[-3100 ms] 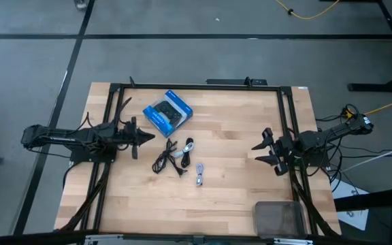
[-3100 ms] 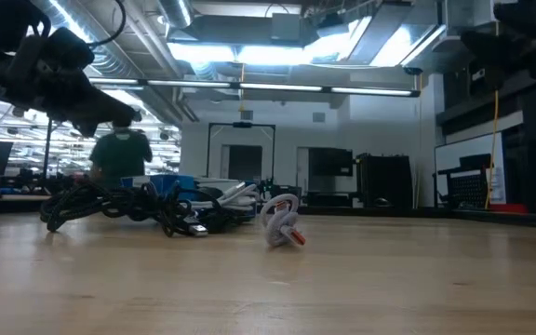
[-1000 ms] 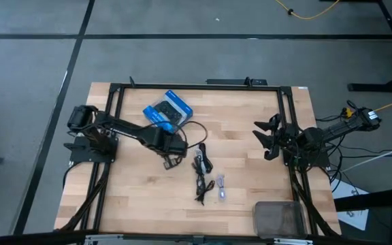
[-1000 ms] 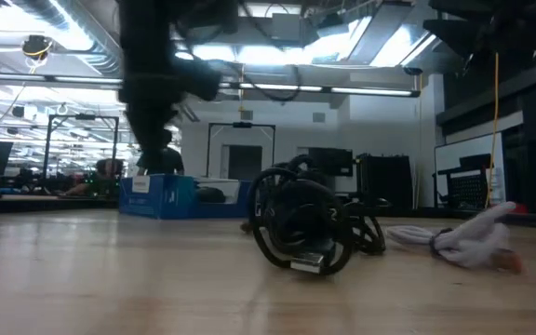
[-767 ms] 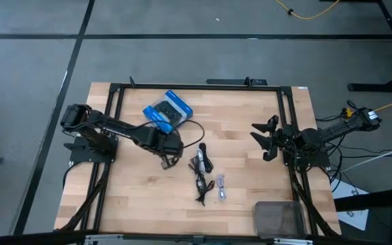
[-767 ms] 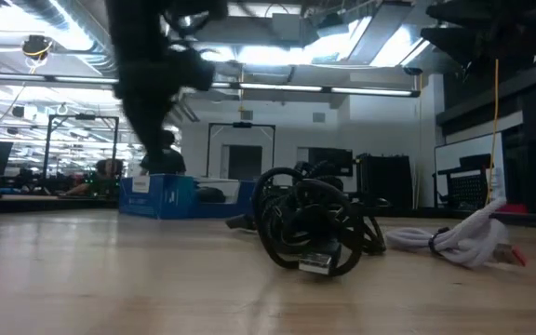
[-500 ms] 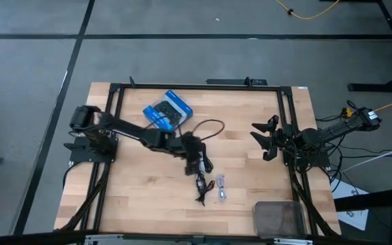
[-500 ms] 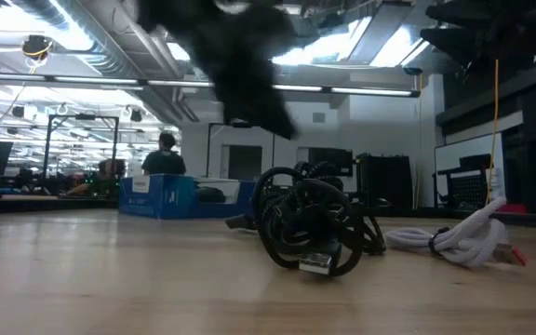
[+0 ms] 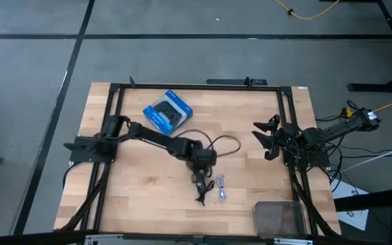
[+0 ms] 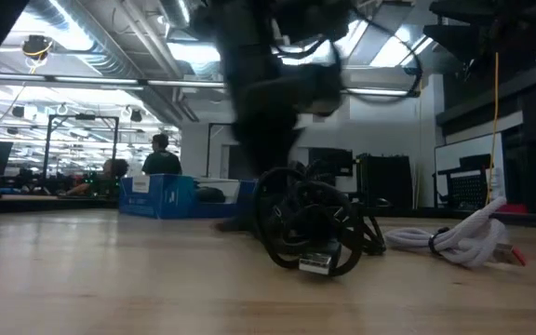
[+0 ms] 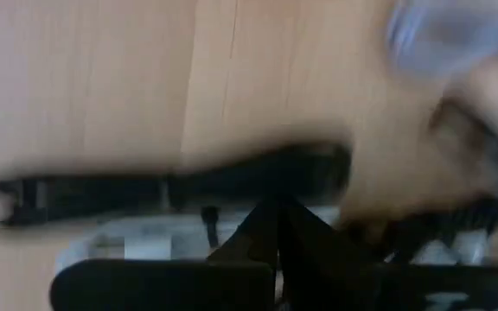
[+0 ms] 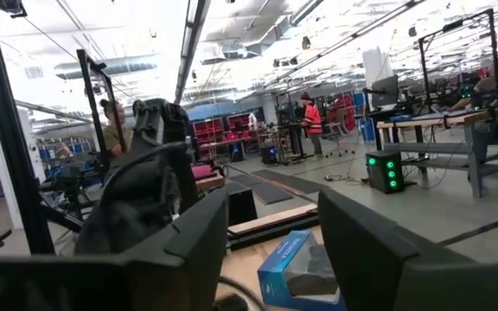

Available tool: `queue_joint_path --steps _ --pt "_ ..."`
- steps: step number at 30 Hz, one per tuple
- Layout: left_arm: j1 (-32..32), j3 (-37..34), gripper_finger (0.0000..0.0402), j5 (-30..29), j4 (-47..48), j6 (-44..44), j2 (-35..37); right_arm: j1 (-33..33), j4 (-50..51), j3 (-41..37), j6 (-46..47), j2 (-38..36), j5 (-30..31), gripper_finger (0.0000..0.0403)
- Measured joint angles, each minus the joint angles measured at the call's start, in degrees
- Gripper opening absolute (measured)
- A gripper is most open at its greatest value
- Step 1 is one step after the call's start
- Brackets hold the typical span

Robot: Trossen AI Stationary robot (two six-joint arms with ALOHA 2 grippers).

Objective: Pick and place USB-C Cables
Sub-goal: Put the top black charger cable into the black bin

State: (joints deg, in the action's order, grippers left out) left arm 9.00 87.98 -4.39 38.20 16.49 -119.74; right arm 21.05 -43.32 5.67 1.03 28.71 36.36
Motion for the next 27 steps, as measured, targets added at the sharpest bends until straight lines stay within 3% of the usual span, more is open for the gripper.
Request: queue_joint_path --steps 5,8,11,17,23,27 --pt "2.7 0.3 0.0 -2.6 17.4 7.3 0.8 0.7 1.9 0.0 0.2 -0.4 0.0 0.0184" --pt "3.5 0.2 0.0 -5.6 22.0 9.9 1.1 0.9 2.6 0.0 0.3 -0.4 0.0 0.0184" --pt "3.3 0.3 0.0 -8.0 15.0 8.9 1.6 0.9 2.9 0.0 0.4 -0.4 0.0 0.0184" --pt "0.6 0.4 0.0 -8.3 -4.3 -2.2 2.2 1.0 3.4 0.0 2.8 -0.4 -0.5 0.0184" --pt "-3.1 0.4 0.0002 0.3 -4.8 -5.3 2.2 2.1 7.8 0.0 5.4 -0.4 -0.5 0.0184" --pt "-4.7 0.3 0.0025 4.7 -4.0 -10.3 2.2 2.1 8.6 0.0 6.2 -0.4 -0.5 0.0184"
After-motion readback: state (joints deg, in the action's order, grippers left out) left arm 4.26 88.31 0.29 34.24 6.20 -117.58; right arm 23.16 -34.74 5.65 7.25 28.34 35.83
